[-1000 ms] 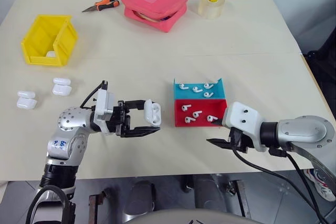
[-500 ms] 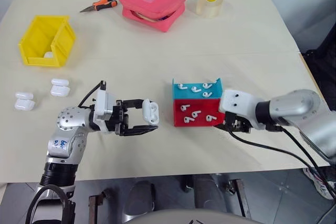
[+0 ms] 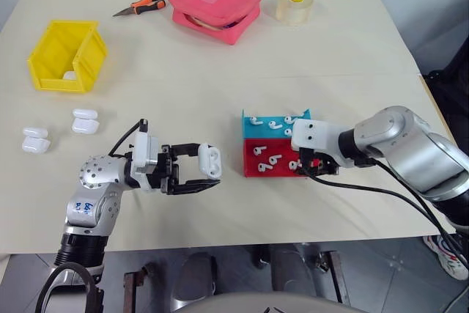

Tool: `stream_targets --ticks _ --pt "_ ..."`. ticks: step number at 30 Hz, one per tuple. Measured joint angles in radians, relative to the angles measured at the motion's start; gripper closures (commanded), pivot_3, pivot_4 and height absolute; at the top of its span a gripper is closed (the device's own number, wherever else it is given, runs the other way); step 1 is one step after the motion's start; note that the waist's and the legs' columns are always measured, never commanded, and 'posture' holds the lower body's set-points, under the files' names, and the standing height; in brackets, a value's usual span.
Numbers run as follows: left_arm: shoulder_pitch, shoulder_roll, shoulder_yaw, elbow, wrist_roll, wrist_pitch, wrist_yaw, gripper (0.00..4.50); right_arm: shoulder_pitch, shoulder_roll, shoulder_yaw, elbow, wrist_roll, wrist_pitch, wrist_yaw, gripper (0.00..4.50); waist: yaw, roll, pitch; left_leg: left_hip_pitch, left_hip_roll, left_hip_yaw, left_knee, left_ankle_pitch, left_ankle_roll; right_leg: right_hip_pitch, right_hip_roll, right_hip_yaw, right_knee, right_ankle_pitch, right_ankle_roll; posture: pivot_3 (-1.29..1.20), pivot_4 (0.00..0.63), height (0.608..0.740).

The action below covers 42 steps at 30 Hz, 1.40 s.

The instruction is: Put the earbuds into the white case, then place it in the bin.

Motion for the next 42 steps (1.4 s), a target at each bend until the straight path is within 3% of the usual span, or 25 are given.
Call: stream_targets --ticks 12,15,20,27,31,37,42 --pt "0.008 0.000 0.000 -0.028 0.000 0.000 0.018 1.72 0.002 0.025 0.016 0.010 -0.058 -0.023 0.027 1.86 -0.001 0.000 0.000 0.000 0.000 0.000 0.000 0.000 0.000 0.000 0.000 0.000 0.000 0.000 0.000 0.00 0.150 0.740" --pt "0.008 0.000 0.000 -0.028 0.002 0.000 0.020 1.72 0.003 0.029 0.016 0.010 -0.065 -0.024 0.031 2.47 0.000 0.000 0.000 0.000 0.000 0.000 0.000 0.000 0.000 0.000 0.000 0.000 0.000 0.000 0.000 0.00 0.150 0.740" --pt "0.008 0.000 0.000 -0.028 0.003 0.000 0.025 1.72 0.005 0.031 0.016 0.009 -0.086 -0.028 0.044 4.06 -0.001 0.000 0.000 0.000 0.000 0.000 0.000 0.000 0.000 0.000 0.000 0.000 0.000 0.000 0.000 0.00 0.150 0.740" --pt "0.008 0.000 0.000 -0.028 0.003 -0.001 0.024 1.72 0.019 0.036 -0.002 0.010 -0.089 -0.040 0.050 4.06 0.000 0.000 0.000 0.000 0.000 0.000 0.000 0.000 0.000 0.000 0.000 0.000 0.000 0.000 0.000 0.00 0.150 0.740" --pt "0.003 0.000 -0.001 -0.024 0.003 -0.002 0.019 1.72 0.049 0.070 -0.102 0.008 -0.024 -0.042 0.048 4.06 -0.001 0.000 0.000 0.000 0.000 0.000 0.000 0.000 0.000 0.000 0.000 0.000 0.000 0.000 0.000 0.00 0.150 0.740" --pt "-0.072 -0.020 -0.014 0.067 0.004 -0.042 -0.042 1.72 0.145 0.245 -0.486 -0.015 0.246 -0.148 0.037 4.06 0.001 -0.001 0.000 -0.001 0.000 0.000 0.001 0.000 0.000 0.001 0.000 0.000 0.000 0.000 0.001 0.00 0.150 0.740" --pt "-0.128 -0.059 -0.029 0.136 0.004 -0.069 -0.094 1.72 0.151 0.404 -0.600 -0.041 0.428 -0.171 -0.007 4.06 -0.001 0.000 0.000 0.000 0.000 0.000 0.001 0.000 0.000 0.001 0.001 0.000 0.001 0.000 0.001 0.00 0.150 0.740"
